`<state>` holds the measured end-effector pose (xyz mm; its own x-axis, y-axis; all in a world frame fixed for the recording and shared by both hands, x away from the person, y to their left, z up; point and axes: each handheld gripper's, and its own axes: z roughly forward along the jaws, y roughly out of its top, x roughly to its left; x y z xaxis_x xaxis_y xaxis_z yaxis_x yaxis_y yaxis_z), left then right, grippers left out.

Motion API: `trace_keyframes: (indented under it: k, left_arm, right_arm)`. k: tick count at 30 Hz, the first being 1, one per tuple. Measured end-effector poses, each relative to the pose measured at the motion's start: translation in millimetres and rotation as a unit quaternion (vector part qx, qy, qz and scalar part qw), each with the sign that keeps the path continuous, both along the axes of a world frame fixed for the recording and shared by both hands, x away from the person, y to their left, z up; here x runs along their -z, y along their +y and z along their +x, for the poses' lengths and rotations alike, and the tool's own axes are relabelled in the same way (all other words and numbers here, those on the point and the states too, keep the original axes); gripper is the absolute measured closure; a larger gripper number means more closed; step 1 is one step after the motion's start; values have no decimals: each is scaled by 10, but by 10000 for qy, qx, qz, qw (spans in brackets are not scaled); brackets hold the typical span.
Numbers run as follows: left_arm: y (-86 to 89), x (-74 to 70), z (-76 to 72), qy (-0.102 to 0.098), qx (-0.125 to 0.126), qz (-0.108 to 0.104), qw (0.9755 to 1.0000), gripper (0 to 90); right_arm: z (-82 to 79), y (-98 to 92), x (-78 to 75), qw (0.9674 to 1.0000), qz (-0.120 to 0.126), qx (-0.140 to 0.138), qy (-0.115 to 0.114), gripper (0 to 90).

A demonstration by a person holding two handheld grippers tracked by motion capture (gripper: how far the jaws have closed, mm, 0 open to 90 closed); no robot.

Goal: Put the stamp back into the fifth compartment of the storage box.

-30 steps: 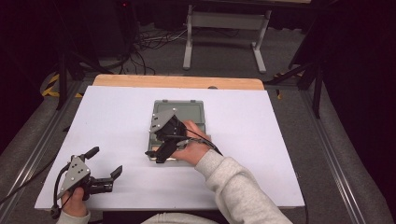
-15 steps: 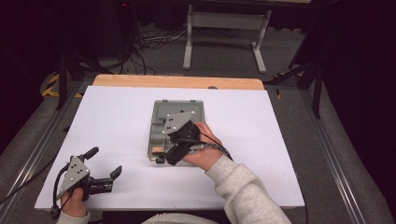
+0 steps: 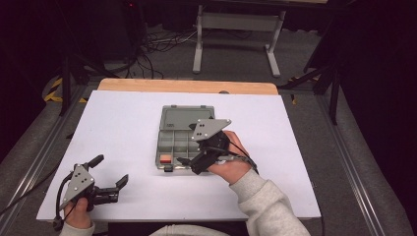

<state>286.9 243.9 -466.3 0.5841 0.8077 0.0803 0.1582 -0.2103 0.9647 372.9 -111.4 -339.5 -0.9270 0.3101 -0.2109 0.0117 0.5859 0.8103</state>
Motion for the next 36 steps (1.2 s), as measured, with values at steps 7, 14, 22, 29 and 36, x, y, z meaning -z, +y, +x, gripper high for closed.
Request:
trace_keyframes:
  k: [7, 14, 22, 29, 36]
  left_arm:
    - [-11, 1, -2, 15, -17, -9, 10000, 6]
    - [-3, -2, -2, -8, -29, 3, 10000, 6]
    - [-2, -1, 0, -54, -34, -51, 10000, 6]
    - [-1, -4, -4, -85, -53, -99, 9999, 6]
    - [0, -6, -8, -97, -72, -129, 9998, 6]
  right_arm:
    - [-32, -242, 35, 9985, 356, 419, 58, 3]
    - [-104, -472, 114, 9938, 857, 702, -107, 3]
    - [-180, -697, 257, 9883, 1196, 921, -206, 3]
    - [-262, -908, 414, 9833, 1438, 1080, -271, 3]
    - [-306, -1050, 594, 9806, 1575, 1150, -192, 3]
